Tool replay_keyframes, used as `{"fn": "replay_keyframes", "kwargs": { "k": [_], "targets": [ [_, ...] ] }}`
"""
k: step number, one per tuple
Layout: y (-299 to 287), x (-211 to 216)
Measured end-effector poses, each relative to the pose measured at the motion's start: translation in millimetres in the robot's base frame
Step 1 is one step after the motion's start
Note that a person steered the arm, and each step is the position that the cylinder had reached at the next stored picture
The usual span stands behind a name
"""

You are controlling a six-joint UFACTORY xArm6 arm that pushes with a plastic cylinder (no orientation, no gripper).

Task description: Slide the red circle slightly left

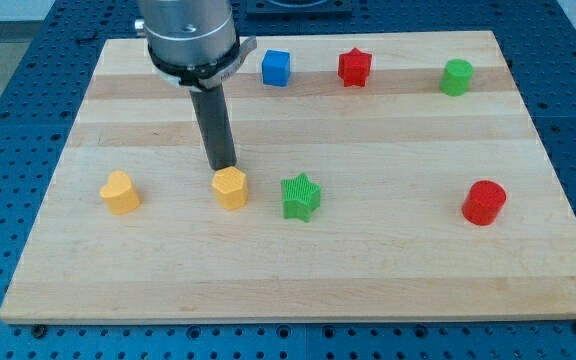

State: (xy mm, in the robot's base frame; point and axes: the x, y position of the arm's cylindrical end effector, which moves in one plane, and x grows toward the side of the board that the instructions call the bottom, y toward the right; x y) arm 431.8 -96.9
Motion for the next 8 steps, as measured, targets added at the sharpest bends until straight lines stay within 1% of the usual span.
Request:
{"fn": "replay_keyframes", "kwargs": {
  "k": [1,2,4,5,6,7,8],
  "targets": [
    [24.5,-19.9],
    [87.8,-18.2],
    [239.7,7.5],
    [304.1,18.7],
    [328.9,54.5],
    [329.2,89.4],
    [325.1,103.3]
  ]
}}
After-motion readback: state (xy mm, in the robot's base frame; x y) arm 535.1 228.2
